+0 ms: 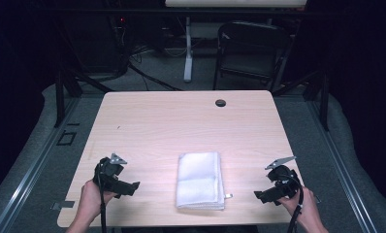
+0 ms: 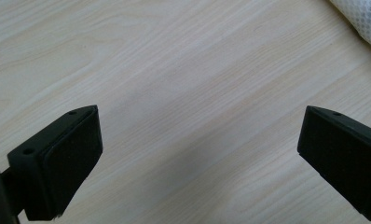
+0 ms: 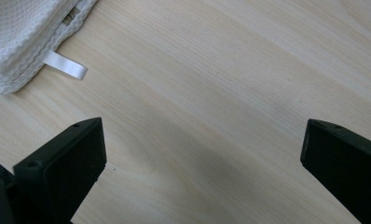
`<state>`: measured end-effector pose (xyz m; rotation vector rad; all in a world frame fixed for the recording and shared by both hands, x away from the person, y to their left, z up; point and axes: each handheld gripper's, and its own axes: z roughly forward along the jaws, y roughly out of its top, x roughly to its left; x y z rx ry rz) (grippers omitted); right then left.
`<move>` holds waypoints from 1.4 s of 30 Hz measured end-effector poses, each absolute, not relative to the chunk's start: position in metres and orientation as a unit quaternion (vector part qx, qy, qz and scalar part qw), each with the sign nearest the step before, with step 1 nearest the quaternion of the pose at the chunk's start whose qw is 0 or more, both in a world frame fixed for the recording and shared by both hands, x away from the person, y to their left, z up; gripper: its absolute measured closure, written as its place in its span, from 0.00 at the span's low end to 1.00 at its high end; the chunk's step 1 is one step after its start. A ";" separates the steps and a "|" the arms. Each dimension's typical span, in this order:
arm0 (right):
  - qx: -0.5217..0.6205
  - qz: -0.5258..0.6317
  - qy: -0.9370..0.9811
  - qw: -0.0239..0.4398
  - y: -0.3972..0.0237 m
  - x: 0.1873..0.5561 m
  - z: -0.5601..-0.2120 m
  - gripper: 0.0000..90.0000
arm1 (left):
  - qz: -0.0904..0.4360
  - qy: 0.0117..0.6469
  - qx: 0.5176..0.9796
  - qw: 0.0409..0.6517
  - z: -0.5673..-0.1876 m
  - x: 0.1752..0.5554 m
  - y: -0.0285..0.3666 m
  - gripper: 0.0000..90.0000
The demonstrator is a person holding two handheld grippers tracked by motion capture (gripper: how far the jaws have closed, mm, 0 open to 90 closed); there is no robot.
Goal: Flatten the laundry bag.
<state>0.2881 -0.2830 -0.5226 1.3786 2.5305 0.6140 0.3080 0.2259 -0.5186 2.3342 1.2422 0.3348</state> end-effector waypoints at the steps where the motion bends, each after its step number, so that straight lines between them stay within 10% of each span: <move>1: 0.466 0.205 0.855 0.096 -0.283 0.288 -0.523 0.00 | 0.121 0.454 0.850 0.239 -0.518 0.308 0.225 0.00; 42: 0.458 0.222 0.858 0.072 -0.273 0.287 -0.522 0.01 | 0.097 0.351 0.888 0.279 -0.497 0.298 0.147 0.00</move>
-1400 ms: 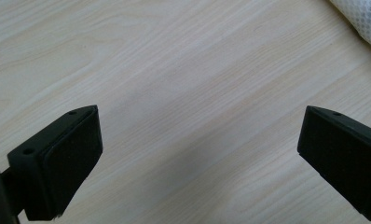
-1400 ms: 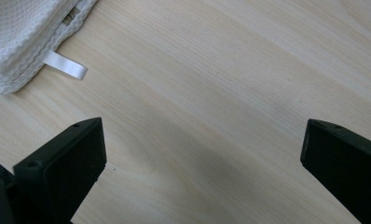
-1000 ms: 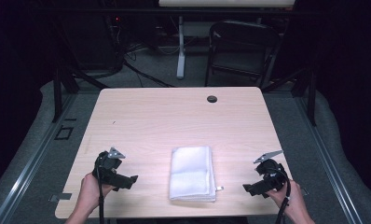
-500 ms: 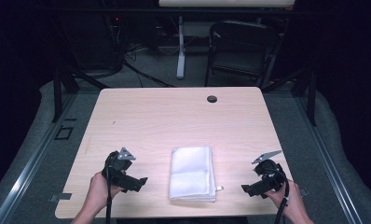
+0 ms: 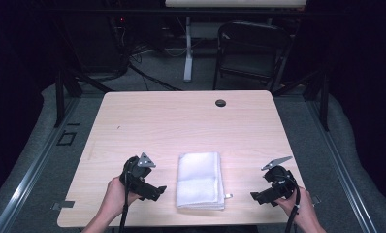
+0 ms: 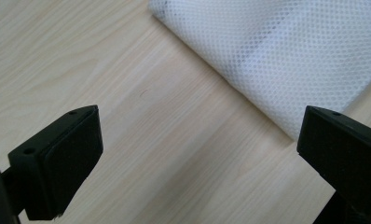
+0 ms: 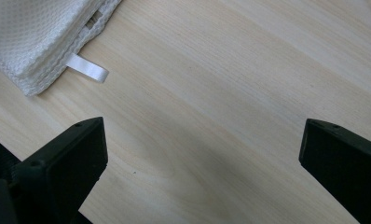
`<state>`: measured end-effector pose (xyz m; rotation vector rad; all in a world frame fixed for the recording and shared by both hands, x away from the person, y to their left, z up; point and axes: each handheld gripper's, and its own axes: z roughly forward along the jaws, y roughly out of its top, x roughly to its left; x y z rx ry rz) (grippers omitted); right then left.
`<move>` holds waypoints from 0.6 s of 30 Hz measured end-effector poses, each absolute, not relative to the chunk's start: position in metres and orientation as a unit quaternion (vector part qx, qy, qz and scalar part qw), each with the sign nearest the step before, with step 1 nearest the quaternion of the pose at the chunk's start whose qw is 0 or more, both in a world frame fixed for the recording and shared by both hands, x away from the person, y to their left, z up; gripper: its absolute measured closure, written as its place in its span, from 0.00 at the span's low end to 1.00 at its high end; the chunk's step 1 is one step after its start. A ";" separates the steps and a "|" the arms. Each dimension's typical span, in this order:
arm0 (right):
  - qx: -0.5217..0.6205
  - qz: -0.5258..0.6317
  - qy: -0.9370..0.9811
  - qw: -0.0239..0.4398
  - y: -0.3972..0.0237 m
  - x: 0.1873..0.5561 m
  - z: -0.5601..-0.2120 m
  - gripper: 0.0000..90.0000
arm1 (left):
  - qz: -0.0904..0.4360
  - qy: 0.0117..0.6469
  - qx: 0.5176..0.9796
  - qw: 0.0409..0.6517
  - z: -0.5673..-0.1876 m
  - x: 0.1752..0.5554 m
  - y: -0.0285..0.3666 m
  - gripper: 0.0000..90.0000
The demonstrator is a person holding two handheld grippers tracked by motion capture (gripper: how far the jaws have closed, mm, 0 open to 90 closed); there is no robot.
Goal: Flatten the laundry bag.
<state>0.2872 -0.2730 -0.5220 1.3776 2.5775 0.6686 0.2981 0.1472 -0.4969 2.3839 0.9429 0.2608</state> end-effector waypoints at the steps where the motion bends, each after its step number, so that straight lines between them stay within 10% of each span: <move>1: 0.459 0.220 0.857 0.075 -0.273 0.287 -0.522 0.01 | 0.095 0.348 0.890 0.278 -0.497 0.298 0.145 0.00; 18: 0.458 0.214 0.860 0.068 -0.271 0.288 -0.523 0.01 | 0.071 0.284 0.916 0.276 -0.504 0.295 0.100 0.00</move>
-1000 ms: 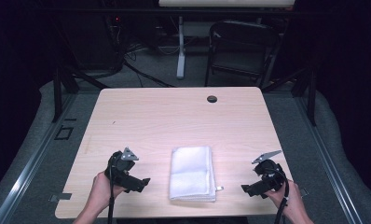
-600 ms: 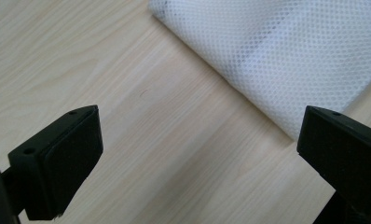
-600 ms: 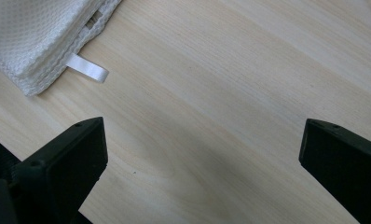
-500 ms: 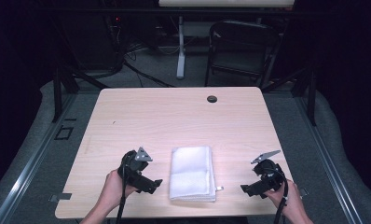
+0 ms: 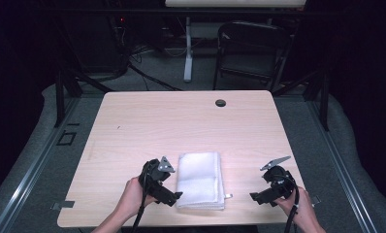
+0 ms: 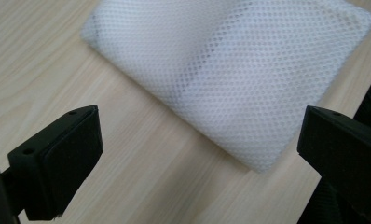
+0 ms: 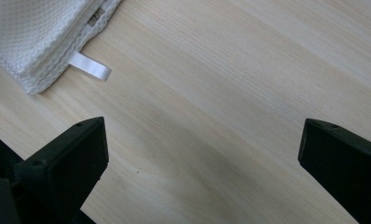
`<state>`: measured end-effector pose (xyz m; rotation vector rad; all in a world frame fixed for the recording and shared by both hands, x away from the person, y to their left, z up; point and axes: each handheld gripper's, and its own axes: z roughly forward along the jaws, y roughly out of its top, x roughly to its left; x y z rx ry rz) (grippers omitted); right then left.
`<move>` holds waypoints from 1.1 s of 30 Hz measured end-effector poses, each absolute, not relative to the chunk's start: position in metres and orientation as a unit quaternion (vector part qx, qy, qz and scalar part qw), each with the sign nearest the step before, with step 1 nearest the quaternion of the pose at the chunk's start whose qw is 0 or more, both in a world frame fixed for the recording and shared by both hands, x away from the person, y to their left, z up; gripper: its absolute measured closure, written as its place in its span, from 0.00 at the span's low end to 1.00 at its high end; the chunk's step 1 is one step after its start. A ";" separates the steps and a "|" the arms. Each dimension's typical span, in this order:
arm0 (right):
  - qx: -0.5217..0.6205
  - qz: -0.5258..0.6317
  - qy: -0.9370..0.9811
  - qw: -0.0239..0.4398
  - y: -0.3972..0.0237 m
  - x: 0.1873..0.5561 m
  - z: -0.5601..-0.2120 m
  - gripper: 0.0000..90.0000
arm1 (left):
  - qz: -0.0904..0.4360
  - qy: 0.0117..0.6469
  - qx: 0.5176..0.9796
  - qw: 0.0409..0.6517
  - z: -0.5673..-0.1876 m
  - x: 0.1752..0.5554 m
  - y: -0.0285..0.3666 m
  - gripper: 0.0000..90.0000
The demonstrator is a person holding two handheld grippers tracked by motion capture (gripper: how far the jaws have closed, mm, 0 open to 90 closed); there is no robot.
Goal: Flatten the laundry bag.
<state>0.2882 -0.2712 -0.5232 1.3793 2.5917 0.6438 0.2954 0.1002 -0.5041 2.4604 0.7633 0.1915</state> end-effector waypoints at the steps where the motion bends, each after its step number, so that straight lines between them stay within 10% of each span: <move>1: 0.458 0.214 0.860 0.067 -0.271 0.288 -0.523 0.01 | 0.071 0.284 0.916 0.276 -0.504 0.295 0.100 0.00; 33: 0.453 0.214 0.864 0.058 -0.268 0.287 -0.525 0.03 | 0.054 0.179 0.956 0.226 -0.533 0.284 0.020 0.20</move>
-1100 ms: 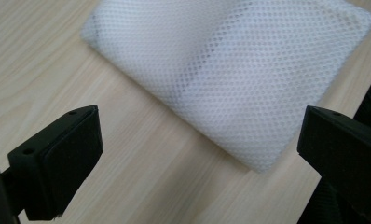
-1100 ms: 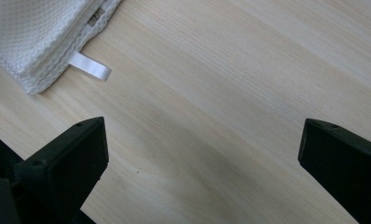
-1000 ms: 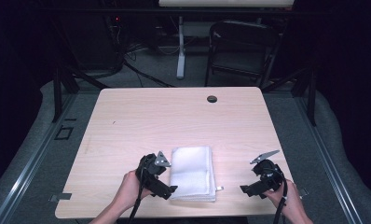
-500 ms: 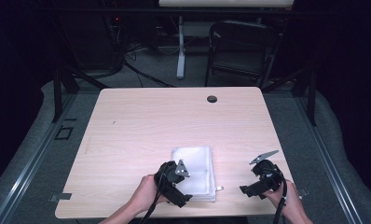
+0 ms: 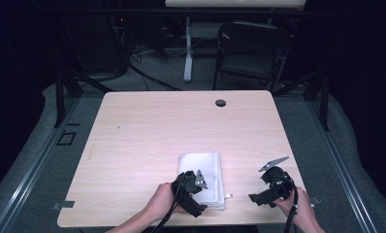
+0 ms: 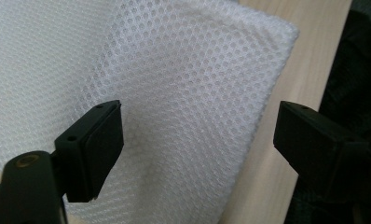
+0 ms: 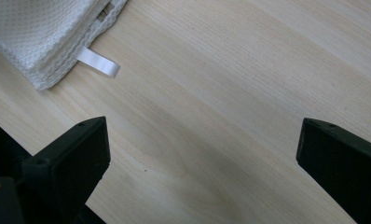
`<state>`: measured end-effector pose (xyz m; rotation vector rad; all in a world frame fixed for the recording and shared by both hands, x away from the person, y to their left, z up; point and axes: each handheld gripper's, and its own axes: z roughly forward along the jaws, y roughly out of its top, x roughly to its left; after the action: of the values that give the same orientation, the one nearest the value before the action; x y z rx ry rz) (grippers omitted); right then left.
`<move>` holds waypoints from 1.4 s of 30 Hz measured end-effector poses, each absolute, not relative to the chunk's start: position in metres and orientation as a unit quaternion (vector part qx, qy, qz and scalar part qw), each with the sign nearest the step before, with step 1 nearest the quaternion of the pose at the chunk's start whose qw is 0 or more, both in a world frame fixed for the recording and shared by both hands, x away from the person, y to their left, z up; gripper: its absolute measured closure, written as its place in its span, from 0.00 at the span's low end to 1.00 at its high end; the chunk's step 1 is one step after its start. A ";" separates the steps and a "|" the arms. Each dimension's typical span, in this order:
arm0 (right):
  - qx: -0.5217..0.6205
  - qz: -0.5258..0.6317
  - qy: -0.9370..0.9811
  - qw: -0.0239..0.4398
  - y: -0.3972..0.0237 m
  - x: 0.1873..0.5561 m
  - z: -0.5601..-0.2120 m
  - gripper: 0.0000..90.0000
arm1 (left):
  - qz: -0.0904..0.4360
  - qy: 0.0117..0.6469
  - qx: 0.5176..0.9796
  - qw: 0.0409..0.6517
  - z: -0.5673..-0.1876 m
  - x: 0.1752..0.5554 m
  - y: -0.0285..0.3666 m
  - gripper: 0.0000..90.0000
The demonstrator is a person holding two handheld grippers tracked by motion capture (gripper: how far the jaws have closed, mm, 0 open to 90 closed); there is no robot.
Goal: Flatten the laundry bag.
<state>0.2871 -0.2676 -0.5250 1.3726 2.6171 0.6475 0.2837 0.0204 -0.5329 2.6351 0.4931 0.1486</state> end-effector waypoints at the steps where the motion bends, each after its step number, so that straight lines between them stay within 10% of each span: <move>1: 0.450 0.208 0.867 0.057 -0.268 0.287 -0.525 0.03 | 0.055 0.179 0.956 0.224 -0.534 0.284 0.019 0.20; 30: 0.428 0.204 0.879 0.041 -0.257 0.286 -0.527 0.05 | 0.021 0.160 0.958 0.236 -0.550 0.293 0.018 0.68; 42: 0.418 0.200 0.885 0.037 -0.252 0.285 -0.527 0.06 | 0.005 0.162 0.956 0.243 -0.547 0.296 0.021 0.71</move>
<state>0.2847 -0.2522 -0.5268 1.2833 2.7176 0.6133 0.2960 0.0211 -0.5473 2.6134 0.4429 0.0124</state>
